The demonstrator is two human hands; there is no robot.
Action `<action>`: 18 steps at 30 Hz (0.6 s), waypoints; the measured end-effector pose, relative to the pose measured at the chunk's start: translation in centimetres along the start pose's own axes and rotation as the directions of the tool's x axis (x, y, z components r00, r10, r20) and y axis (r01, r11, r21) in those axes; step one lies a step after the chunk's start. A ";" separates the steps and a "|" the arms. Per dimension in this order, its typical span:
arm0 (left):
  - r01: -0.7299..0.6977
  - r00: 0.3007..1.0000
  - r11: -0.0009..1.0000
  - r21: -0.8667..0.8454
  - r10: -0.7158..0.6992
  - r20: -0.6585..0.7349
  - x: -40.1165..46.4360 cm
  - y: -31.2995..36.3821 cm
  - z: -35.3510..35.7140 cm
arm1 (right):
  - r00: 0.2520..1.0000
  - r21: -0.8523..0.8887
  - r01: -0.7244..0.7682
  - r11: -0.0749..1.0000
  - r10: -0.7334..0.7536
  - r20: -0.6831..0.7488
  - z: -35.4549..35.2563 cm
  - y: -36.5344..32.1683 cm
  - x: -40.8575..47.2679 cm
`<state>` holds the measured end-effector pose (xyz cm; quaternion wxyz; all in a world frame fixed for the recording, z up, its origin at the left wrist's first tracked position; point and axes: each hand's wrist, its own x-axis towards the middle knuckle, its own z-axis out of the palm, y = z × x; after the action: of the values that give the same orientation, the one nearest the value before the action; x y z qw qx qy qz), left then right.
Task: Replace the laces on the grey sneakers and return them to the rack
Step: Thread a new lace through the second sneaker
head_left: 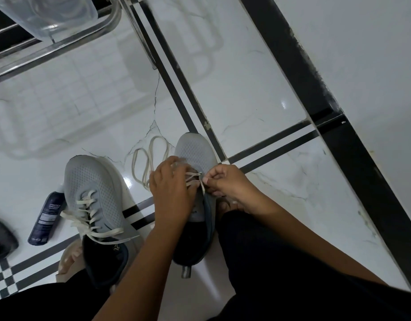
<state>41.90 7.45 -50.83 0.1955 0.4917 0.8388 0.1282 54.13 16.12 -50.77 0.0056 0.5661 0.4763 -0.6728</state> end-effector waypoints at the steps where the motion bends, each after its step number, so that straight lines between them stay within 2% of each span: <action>1: 0.047 0.998 0.998 -0.033 -0.049 -0.034 -0.7 -0.1 -0.1 | 1.000 -0.001 -0.007 1.000 0.007 -0.022 0.1 0.0 0.0; 4: 0.187 0.974 0.972 -0.143 -0.202 -0.103 -2.9 -0.4 -0.1 | 0.987 0.036 -0.044 0.998 0.049 -0.152 -0.8 -0.5 -0.1; 6: 0.246 0.953 0.946 -0.209 -0.276 -0.126 -3.9 -0.3 0.1 | 0.964 0.162 -0.046 0.986 0.087 -0.253 -3.0 -0.7 0.0; 8: 0.312 0.923 0.902 -0.300 -0.362 -0.129 -4.1 -0.1 0.2 | 0.917 0.472 0.001 0.881 0.188 -0.352 -6.2 -0.8 0.3; 9: 0.348 0.904 0.866 -0.359 -0.411 -0.116 -4.1 0.1 0.2 | 0.865 0.612 0.072 0.787 0.257 -0.431 -8.1 -0.8 0.4; 10: 0.393 0.879 0.816 -0.424 -0.469 -0.085 -4.0 0.4 0.2 | 0.773 0.678 0.176 0.714 0.326 -0.544 -9.8 -1.0 0.3; 11: 0.445 0.850 0.756 -0.480 -0.525 -0.040 -4.0 0.6 0.1 | 0.645 0.655 0.287 0.699 0.364 -0.672 -11.1 -1.1 0.2; 12: 0.491 0.822 0.701 -0.517 -0.569 0.009 -3.9 0.6 0.1 | 0.513 0.551 0.369 0.749 0.330 -0.792 -11.9 -1.4 -0.1; 13: 0.525 0.805 0.673 -0.521 -0.592 0.047 -3.8 0.7 0.2 | 0.413 0.377 0.409 0.831 0.200 -0.888 -12.1 -1.9 -0.3; 14: 0.543 0.800 0.674 -0.501 -0.597 0.064 -3.7 0.6 0.2 | 0.400 0.167 0.397 0.903 -0.007 -0.916 -11.4 -2.5 -0.7; 15: 0.548 0.802 0.684 -0.482 -0.593 0.071 -3.6 0.5 0.3 | 0.495 -0.028 0.360 0.933 -0.217 -0.841 -10.0 -2.9 -0.9; 16: 0.549 0.804 0.687 -0.475 -0.590 0.075 -3.5 0.5 0.4 | 0.666 -0.174 0.309 0.935 -0.344 -0.662 -8.3 -3.0 -1.0; 17: 0.549 0.805 0.688 -0.475 -0.588 0.079 -3.3 0.4 0.3 | 0.825 -0.287 0.269 0.919 -0.374 -0.425 -6.4 -2.7 -0.8; 18: 0.547 0.808 0.691 -0.473 -0.584 0.080 -3.2 0.4 0.3 | 0.922 -0.369 0.244 0.897 -0.333 -0.199 -4.5 -2.1 -0.7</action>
<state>43.71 4.84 -50.32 0.3073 0.1409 0.8980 0.2816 56.66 19.80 -48.51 -0.0599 0.5615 0.6601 -0.4953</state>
